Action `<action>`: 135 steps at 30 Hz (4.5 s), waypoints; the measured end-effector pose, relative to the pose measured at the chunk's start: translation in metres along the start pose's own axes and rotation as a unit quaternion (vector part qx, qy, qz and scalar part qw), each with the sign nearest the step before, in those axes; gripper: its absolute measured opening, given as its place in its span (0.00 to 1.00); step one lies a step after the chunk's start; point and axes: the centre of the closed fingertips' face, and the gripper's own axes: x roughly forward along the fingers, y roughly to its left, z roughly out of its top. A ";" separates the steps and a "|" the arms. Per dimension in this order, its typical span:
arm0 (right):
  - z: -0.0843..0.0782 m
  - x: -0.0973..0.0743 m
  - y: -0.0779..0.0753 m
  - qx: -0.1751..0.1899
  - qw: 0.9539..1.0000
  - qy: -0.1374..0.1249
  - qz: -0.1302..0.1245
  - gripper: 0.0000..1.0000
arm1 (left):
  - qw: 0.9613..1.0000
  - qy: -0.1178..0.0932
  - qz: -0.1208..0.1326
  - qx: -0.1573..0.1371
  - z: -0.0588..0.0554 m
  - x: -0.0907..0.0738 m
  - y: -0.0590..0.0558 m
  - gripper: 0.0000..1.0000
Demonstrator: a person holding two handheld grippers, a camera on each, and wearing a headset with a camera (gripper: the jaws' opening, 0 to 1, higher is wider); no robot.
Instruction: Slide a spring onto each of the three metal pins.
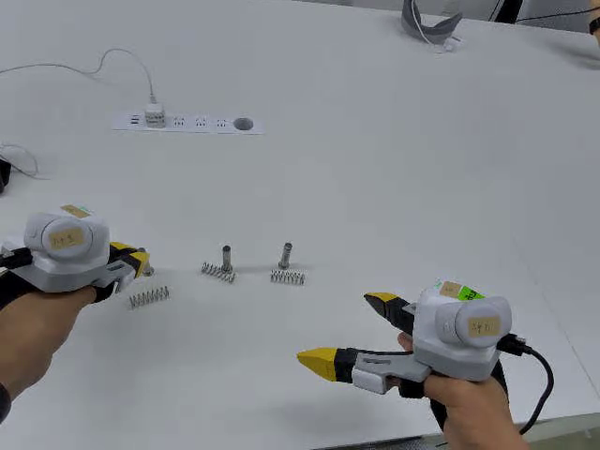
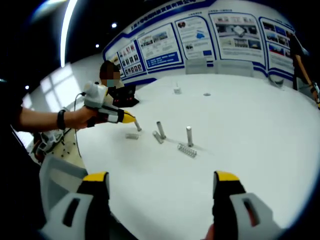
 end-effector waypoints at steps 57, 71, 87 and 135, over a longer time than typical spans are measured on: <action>0.004 0.024 0.022 -0.023 0.999 0.024 0.040 0.86 | 0.996 0.000 -0.052 -0.068 -0.059 -0.053 -0.019 0.64; -0.003 0.025 0.024 -0.023 0.998 0.035 0.045 0.86 | 0.997 0.022 -0.060 -0.036 -0.071 -0.060 -0.027 0.67; -0.008 0.016 0.032 -0.032 0.998 0.038 0.037 0.86 | 0.996 0.036 -0.077 0.020 -0.061 -0.034 -0.030 0.60; -0.014 0.019 0.059 -0.041 0.995 0.054 0.071 0.83 | 0.996 0.038 -0.075 0.030 -0.059 -0.012 -0.025 0.10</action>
